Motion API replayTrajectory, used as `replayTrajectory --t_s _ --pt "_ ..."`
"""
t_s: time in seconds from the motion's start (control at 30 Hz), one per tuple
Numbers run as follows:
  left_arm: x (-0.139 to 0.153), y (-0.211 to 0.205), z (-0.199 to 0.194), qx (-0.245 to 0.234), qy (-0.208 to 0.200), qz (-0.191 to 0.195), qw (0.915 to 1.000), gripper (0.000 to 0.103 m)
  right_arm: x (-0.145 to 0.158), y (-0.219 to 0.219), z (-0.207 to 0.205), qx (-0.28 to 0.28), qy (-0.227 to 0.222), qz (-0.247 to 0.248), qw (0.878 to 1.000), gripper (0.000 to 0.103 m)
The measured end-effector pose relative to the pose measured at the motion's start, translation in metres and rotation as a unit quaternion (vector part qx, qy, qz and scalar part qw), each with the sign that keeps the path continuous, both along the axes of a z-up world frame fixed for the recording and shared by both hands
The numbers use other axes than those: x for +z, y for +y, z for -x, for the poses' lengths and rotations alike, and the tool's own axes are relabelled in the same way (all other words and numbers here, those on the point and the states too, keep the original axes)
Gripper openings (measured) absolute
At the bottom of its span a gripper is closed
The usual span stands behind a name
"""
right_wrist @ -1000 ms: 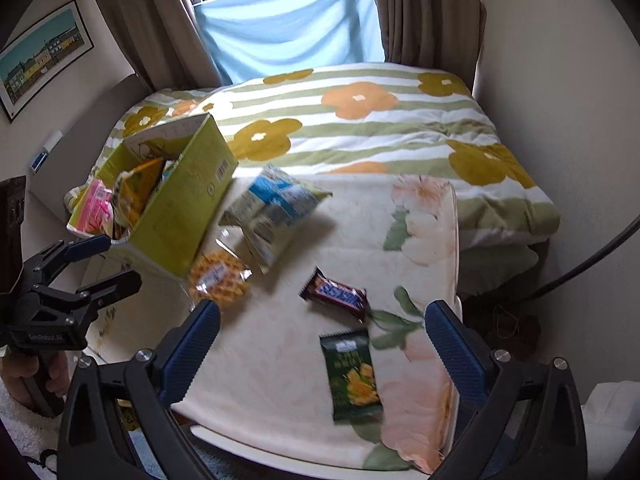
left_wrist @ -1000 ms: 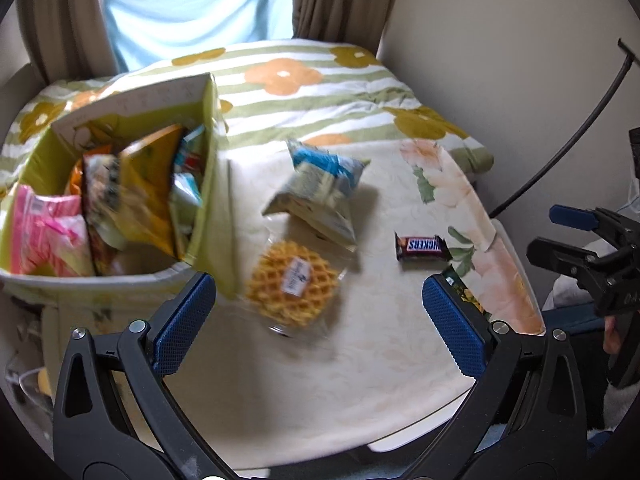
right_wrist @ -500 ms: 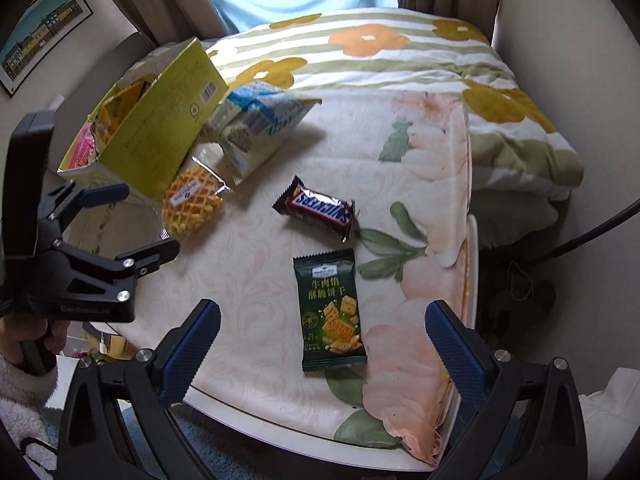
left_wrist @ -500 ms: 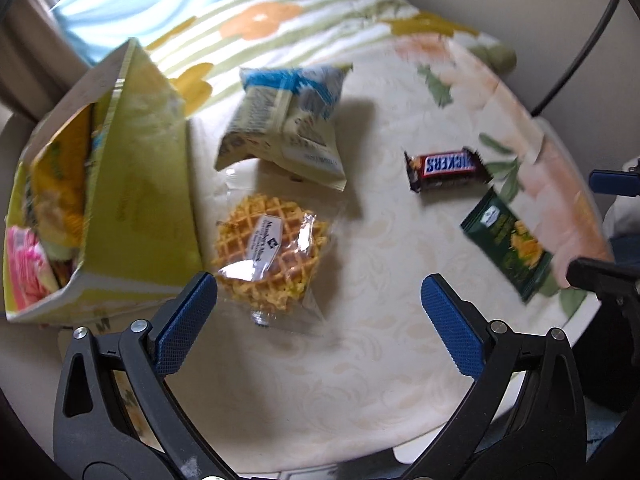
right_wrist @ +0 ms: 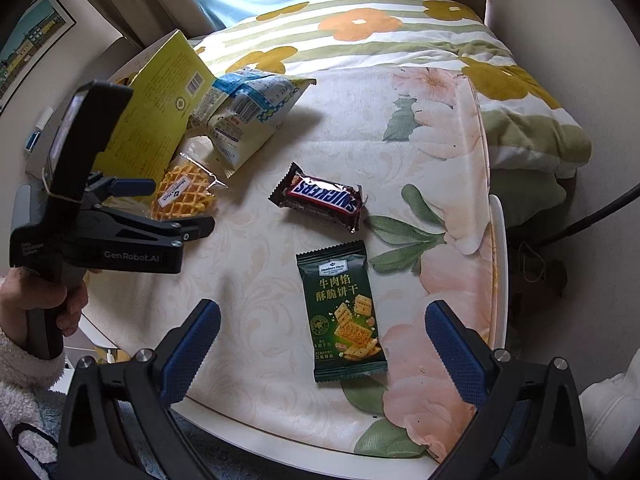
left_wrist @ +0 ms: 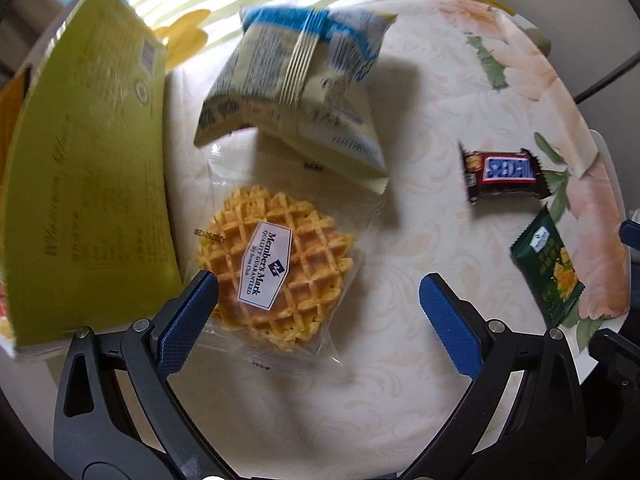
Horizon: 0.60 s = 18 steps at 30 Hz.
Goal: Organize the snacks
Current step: 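Grasp the wrapped waffle with left gripper while right gripper grasps green cracker packet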
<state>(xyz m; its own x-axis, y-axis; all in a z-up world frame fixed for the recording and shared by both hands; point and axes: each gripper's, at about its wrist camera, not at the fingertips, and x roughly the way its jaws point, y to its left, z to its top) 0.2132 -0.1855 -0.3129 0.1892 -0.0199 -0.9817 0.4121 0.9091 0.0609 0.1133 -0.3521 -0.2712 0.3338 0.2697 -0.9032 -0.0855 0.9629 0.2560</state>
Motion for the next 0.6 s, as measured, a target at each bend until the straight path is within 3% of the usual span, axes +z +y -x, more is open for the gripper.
replayTrajectory --t_s 0.27,0.6 --pt "-0.004 0.005 0.007 0.003 -0.009 0.012 0.9999 0.1 -0.003 0.008 -0.002 0.011 0.006 0.008 1.0 0.102" --pt "0.004 -0.002 0.026 -0.005 -0.004 0.055 0.9984 0.1 -0.013 0.018 0.003 0.016 0.019 0.004 1.0 0.102"
